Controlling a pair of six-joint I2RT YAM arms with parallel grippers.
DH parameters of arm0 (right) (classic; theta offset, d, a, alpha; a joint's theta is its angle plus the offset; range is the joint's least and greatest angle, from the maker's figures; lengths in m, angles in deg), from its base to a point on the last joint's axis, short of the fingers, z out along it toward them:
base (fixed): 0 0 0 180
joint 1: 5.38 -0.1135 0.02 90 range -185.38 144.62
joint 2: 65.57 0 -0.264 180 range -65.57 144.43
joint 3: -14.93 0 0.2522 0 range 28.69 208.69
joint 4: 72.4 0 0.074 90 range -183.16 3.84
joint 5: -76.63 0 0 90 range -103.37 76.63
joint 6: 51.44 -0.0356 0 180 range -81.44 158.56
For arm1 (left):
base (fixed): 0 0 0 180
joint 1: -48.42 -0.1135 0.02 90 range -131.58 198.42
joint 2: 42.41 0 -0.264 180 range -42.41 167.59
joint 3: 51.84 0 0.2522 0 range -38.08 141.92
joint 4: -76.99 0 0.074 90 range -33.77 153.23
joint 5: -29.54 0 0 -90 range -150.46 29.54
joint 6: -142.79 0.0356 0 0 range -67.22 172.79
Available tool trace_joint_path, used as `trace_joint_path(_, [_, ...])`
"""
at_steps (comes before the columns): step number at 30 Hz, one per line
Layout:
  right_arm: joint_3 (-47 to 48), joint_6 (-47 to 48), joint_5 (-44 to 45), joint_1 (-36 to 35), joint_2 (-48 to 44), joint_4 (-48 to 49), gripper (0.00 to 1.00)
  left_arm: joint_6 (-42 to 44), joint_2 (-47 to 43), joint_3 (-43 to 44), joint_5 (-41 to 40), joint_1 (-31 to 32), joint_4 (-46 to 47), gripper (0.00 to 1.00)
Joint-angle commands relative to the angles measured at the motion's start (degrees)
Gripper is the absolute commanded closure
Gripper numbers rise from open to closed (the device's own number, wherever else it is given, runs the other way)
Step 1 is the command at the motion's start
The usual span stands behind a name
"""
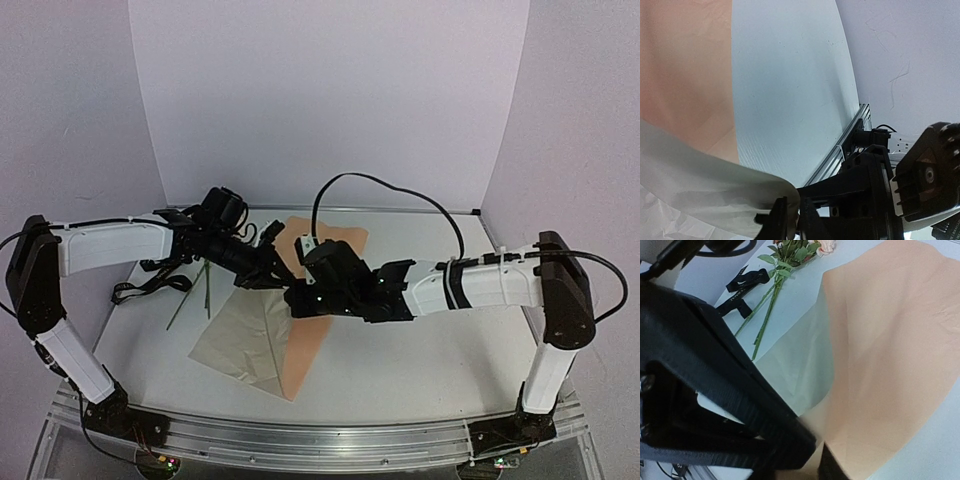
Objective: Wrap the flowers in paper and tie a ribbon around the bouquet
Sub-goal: Pass from the left arm to the right
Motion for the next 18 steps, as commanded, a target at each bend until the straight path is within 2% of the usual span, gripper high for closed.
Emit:
trace_joint_path(1, [2.2, -1.7, 8.3, -0.1, -0.2, -3.4, 1.00, -2.0, -4.7, -1.1, -2.9, 0.0, 2.8, 0.67])
trace_joint_path(2, [1.7, -2.4, 9.0, -0.1, -0.6, -3.4, 1.00, -2.3, -6.0, -1.4, -4.4, 0.0, 3.0, 0.54])
trace_joint_path(4, [0.3, -3.7, 11.1, -0.1, -1.8, -3.5, 1.00, -3.4, -8.5, -1.9, -8.3, -0.2, 3.3, 0.36])
trace_joint_path(8, [-1.8, -6.4, 14.0, -0.1, -4.0, -3.6, 1.00, -8.6, -15.7, -6.9, -15.3, -3.3, 6.2, 0.10])
trace_joint_path(10, [-2.5, -7.3, 14.8, -0.1, -4.6, -3.6, 1.00, -11.3, -18.8, -9.7, -18.2, -5.9, 6.1, 0.05])
trace_joint_path(13, [-2.8, -8.3, 15.8, -0.1, -5.3, -3.7, 1.00, -14.2, -20.4, -14.2, -19.4, -11.2, 5.4, 0.05])
trace_joint_path(18, [-3.2, -9.3, 17.5, -0.1, -6.5, -4.5, 1.00, -13.8, -13.4, -18.5, -13.7, -12.8, 11.0, 0.12])
